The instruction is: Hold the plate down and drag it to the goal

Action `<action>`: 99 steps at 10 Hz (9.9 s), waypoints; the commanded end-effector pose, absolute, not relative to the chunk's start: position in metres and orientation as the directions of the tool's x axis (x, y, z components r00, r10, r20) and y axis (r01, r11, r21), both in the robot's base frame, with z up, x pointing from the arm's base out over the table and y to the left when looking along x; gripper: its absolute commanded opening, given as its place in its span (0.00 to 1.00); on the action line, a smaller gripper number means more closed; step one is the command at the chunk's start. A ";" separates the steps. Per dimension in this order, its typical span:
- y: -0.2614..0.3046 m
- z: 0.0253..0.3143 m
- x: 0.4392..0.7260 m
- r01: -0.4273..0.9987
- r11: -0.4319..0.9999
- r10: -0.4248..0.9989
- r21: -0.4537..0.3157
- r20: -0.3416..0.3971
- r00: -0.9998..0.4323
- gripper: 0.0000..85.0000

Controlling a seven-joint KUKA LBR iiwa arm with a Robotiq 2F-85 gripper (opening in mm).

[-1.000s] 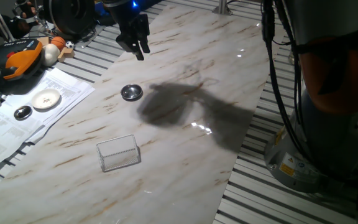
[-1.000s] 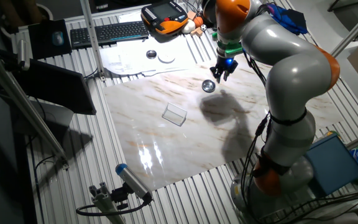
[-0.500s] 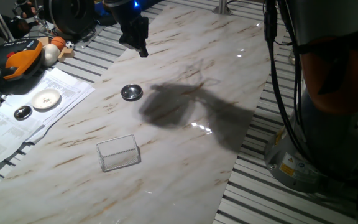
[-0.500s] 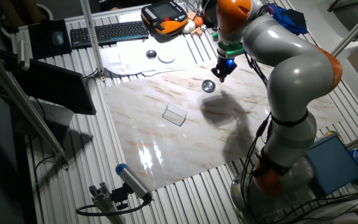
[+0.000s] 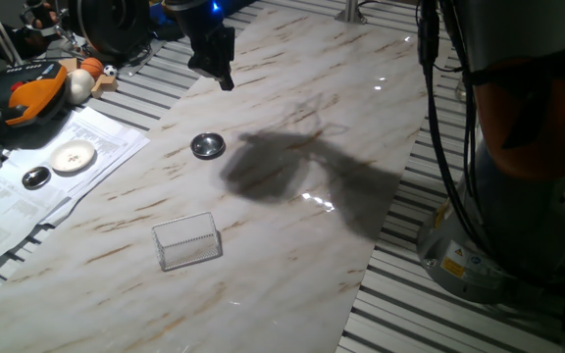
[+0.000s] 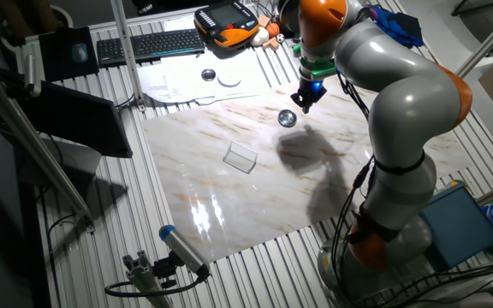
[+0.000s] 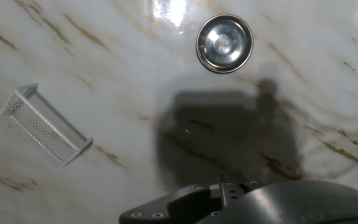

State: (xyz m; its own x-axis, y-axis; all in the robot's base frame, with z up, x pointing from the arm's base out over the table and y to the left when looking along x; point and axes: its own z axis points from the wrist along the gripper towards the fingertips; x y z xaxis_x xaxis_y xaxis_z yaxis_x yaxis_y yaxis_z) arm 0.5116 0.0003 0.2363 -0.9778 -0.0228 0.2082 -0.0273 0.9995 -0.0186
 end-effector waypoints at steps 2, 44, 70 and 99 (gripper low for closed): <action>0.000 0.236 0.511 -0.026 1.000 -0.024 -0.010 0.162 -0.987 0.00; -0.021 0.058 0.618 -0.043 0.995 -0.054 0.088 0.121 -0.991 0.00; -0.022 0.053 0.617 -0.011 1.000 -0.012 0.004 0.155 -0.988 0.00; 0.057 0.028 0.592 0.105 0.993 0.092 0.060 0.187 -0.978 0.00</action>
